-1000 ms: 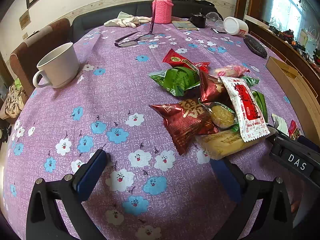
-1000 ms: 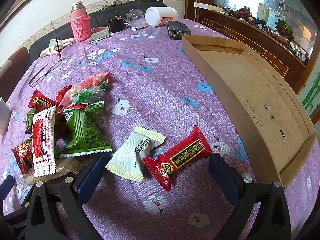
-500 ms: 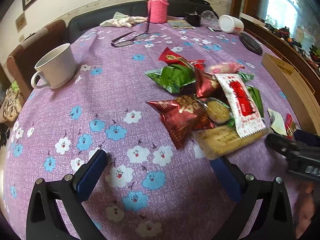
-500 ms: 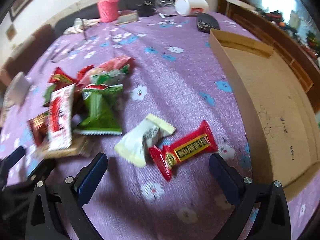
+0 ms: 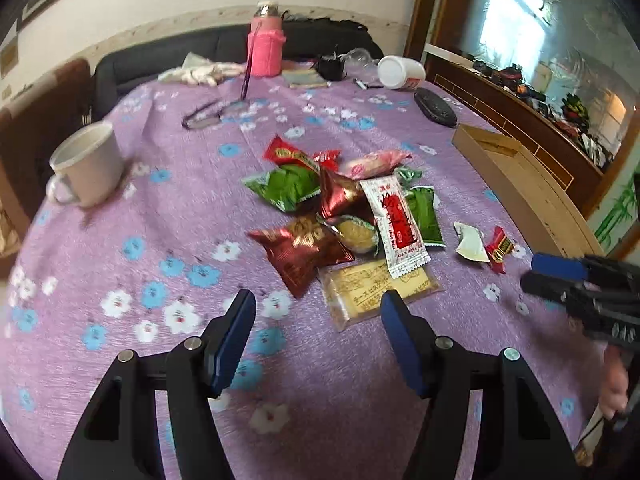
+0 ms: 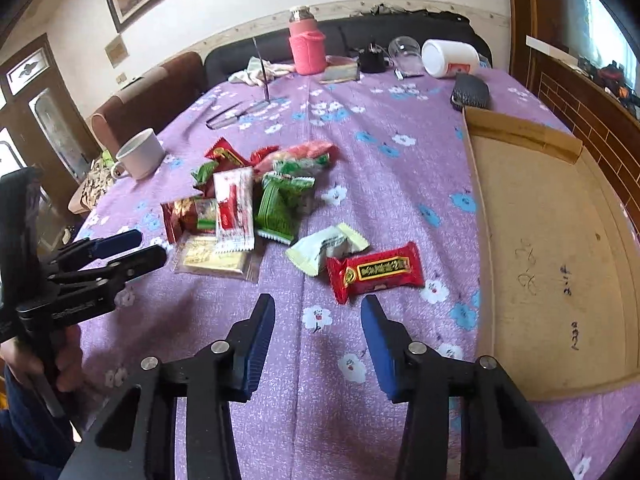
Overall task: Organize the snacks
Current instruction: 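Grasp the yellow cake packet with the left tool while the right tool grasps the red chocolate bar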
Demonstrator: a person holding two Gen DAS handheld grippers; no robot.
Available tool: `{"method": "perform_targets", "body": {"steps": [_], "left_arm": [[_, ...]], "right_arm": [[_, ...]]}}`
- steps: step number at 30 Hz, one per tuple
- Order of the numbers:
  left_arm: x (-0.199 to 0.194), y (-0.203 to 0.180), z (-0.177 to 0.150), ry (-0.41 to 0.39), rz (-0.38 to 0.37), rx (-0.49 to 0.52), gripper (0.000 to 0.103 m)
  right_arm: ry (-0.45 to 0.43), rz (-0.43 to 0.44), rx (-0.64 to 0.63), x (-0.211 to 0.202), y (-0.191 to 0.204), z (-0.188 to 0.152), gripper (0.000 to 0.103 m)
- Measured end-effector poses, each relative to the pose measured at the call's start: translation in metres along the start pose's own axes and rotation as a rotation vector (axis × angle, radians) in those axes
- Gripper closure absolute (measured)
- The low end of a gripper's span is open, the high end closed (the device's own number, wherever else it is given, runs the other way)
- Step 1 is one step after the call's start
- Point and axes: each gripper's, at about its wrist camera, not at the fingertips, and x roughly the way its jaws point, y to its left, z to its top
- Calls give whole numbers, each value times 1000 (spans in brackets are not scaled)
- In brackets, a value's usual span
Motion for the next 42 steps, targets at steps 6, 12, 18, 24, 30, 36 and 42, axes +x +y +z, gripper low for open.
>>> {"method": "perform_targets", "body": {"steps": [6, 12, 18, 24, 30, 36, 42], "left_arm": [[-11, 8, 6, 19, -51, -6, 45], [1, -24, 18, 56, -164, 201, 48], [32, -42, 24, 125, -138, 335, 42], [57, -50, 21, 152, -117, 411, 42], [55, -55, 14, 155, -147, 389, 63], [41, -62, -1, 161, -145, 324, 69], [48, -59, 5, 155, -95, 270, 51]], "right_arm": [[-19, 41, 104, -7, -17, 8, 67], [-19, 63, 149, -11, -26, 4, 67], [-41, 56, 165, -21, -32, 0, 67], [-42, 56, 182, -24, -39, -4, 67], [-22, 65, 190, -19, -39, -5, 67], [34, 72, 266, -1, -45, -1, 67], [123, 41, 363, 22, -45, 15, 67]]}}
